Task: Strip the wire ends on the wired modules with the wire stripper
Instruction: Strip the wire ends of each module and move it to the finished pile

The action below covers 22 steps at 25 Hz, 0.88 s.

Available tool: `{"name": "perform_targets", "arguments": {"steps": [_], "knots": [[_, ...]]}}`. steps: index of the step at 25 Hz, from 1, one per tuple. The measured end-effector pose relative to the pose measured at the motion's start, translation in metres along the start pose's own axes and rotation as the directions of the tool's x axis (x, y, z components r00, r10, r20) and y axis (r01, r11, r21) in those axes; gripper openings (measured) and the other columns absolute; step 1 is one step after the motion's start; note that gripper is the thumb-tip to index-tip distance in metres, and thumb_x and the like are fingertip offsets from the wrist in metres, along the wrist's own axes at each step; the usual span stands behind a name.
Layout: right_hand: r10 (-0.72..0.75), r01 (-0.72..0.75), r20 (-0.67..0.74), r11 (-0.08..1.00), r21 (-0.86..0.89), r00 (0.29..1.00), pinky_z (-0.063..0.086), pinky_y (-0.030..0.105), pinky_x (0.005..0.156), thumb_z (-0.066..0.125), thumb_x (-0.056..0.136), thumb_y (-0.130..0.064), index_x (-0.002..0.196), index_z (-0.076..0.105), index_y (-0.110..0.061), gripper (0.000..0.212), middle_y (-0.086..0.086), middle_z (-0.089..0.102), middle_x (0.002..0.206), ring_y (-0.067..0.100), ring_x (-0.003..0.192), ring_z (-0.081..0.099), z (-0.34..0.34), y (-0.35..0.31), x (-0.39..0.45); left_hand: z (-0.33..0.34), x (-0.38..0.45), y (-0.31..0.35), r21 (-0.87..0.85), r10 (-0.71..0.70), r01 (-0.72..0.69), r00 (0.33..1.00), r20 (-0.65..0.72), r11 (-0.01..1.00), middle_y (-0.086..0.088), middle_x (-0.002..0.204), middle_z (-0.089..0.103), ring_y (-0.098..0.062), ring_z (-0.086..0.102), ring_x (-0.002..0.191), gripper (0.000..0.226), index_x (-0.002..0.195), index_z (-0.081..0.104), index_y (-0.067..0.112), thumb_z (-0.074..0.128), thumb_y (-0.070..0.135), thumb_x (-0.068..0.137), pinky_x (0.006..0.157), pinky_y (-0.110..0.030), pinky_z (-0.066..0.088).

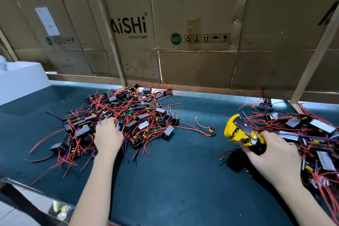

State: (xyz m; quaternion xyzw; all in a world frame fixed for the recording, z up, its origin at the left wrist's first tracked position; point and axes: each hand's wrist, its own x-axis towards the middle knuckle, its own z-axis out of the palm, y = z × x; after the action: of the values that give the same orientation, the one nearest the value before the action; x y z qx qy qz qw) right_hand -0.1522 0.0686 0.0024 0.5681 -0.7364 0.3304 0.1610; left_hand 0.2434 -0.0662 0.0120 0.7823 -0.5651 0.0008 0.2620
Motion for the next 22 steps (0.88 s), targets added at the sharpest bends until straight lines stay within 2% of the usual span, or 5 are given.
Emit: {"name": "perform_targets", "arguments": {"steps": [5,9,11,16,22], "knots": [[-0.014,0.014,-0.016,1.0,-0.008,1.0,0.038,0.042,0.067,0.086,0.067,-0.041,0.068,0.05,-0.013,0.046,-0.001,0.048,0.063,0.035,0.065,0.059,0.001,0.001,-0.001,0.006,0.002,-0.008,-0.124,0.077,-0.078,0.997,-0.014,0.989,-0.012,0.091,0.068,-0.037,0.059,0.095,0.017,0.101,0.068,0.012,0.062,0.011,0.086,0.067,-0.036,0.045],[-0.019,0.019,-0.01,1.0,-0.012,1.0,0.038,0.042,0.067,0.086,0.067,-0.041,0.069,0.051,-0.013,0.045,-0.001,0.048,0.063,0.035,0.066,0.06,0.001,0.003,-0.002,-0.001,0.0,-0.009,-0.349,-0.035,-0.049,0.973,-0.23,0.936,-0.01,0.108,0.067,-0.034,0.059,0.102,0.022,0.107,0.071,0.013,0.057,0.013,0.089,0.084,-0.043,0.049],[-0.024,0.024,-0.019,1.0,-0.008,1.0,0.038,0.042,0.067,0.081,0.073,-0.046,0.069,0.051,-0.013,0.044,-0.001,0.048,0.064,0.035,0.067,0.06,0.0,0.003,-0.002,-0.002,0.0,-0.014,-0.235,-0.115,0.043,0.946,-0.302,0.971,-0.018,0.109,0.067,-0.041,0.054,0.105,0.021,0.106,0.07,0.006,0.058,0.012,0.089,0.085,-0.047,0.045],[-0.023,0.023,-0.014,1.0,-0.009,1.0,0.039,0.042,0.067,0.079,0.074,-0.049,0.069,0.049,-0.013,0.047,-0.002,0.049,0.064,0.036,0.067,0.06,-0.002,0.001,-0.002,0.002,0.0,-0.017,0.151,-0.124,0.14,0.986,-0.113,0.979,-0.02,0.104,0.068,-0.039,0.046,0.115,0.031,0.107,0.068,0.008,0.069,0.03,0.085,0.091,-0.042,0.036],[-0.028,0.028,0.004,0.999,-0.023,1.0,0.038,0.042,0.067,0.082,0.071,-0.047,0.07,0.052,-0.011,0.047,0.002,0.053,0.065,0.035,0.069,0.06,-0.003,0.001,-0.002,0.002,0.001,-0.007,-0.211,-0.06,-0.041,0.892,-0.448,0.977,-0.023,0.098,0.066,-0.042,0.054,0.097,0.017,0.102,0.067,0.005,0.065,0.014,0.087,0.083,-0.048,0.038]]}}
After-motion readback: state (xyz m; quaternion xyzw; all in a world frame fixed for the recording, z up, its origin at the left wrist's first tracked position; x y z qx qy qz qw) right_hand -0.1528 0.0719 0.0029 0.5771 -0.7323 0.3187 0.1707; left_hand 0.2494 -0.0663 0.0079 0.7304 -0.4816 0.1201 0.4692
